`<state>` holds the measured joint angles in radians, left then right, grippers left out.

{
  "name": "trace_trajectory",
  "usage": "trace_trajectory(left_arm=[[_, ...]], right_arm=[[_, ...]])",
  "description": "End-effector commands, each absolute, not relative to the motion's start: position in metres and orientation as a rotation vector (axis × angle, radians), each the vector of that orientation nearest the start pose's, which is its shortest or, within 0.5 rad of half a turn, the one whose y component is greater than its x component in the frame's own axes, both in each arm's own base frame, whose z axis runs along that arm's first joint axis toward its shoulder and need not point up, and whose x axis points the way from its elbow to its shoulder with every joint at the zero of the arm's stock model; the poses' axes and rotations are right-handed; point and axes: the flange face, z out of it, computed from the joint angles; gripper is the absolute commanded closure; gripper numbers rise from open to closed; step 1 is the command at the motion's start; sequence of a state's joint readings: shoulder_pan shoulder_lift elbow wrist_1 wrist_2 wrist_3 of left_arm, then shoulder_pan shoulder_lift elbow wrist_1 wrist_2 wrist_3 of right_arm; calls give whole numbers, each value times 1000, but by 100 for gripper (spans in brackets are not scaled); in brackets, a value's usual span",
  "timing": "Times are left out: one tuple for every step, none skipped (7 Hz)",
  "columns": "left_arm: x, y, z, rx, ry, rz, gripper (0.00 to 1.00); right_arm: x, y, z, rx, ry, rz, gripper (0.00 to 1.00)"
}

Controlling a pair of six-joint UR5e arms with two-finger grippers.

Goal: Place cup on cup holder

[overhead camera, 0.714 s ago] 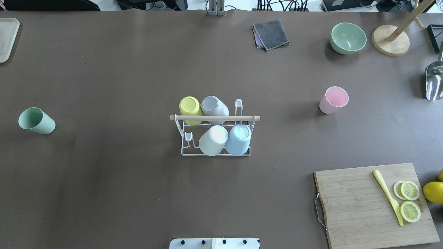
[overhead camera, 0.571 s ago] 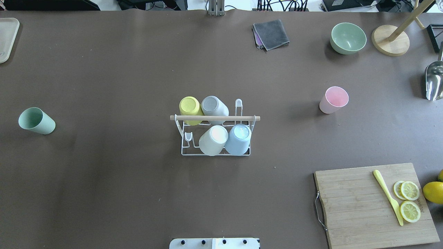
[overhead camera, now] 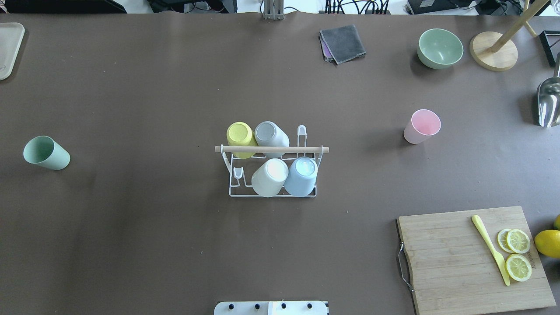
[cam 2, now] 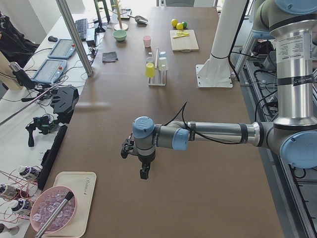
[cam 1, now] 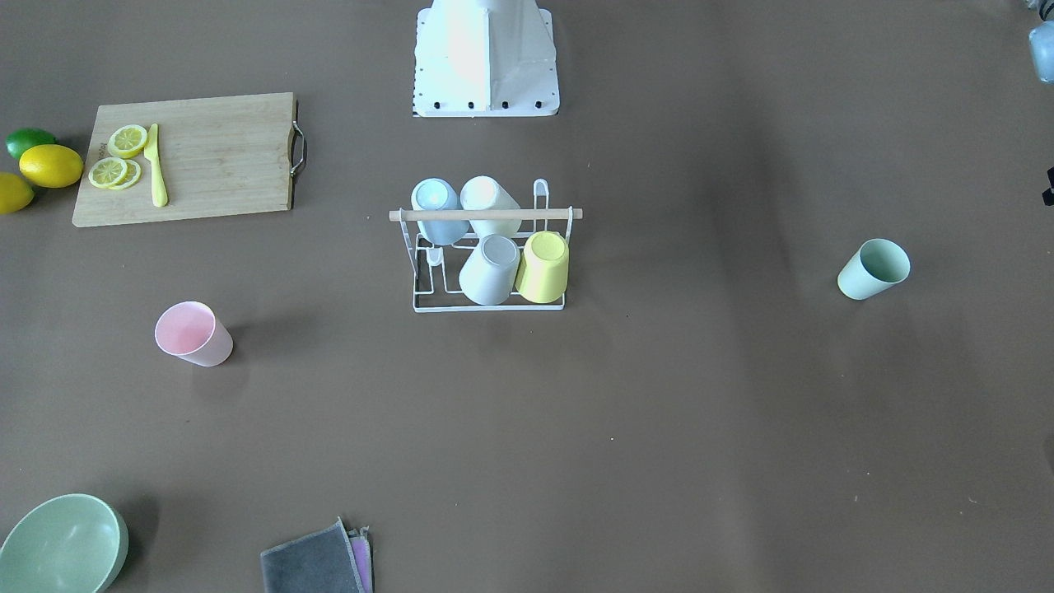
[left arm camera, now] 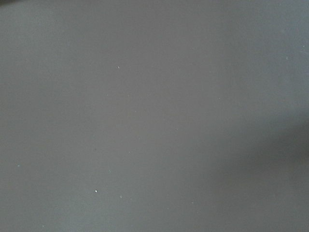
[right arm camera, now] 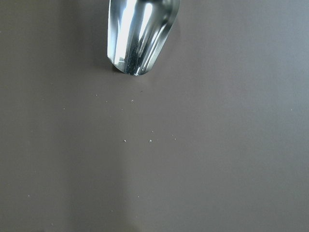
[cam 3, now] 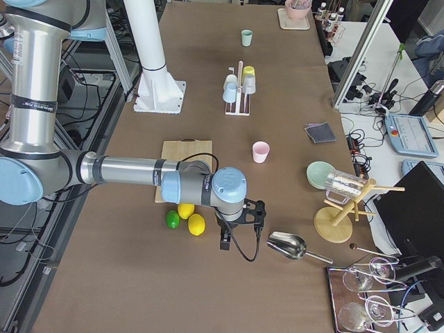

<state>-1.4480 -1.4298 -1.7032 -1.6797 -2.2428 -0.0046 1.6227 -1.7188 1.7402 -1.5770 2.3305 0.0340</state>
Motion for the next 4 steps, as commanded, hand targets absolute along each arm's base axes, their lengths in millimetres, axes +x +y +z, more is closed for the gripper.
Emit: trace_trajectory(left_arm=[[-17,-445,654,55,677,148,2],[-17,-445,655,53,677,147,2],[-17,-445,654,55,677,148,2],[-17,-445,654,55,677,148,2]], right_arm=[[104,-448,622,93,-612,67,0],[103,-444,620,96,-628,58,0],[99,-439,602,125,-670,43,0],[95,-428,608,104,-708,50,0]])
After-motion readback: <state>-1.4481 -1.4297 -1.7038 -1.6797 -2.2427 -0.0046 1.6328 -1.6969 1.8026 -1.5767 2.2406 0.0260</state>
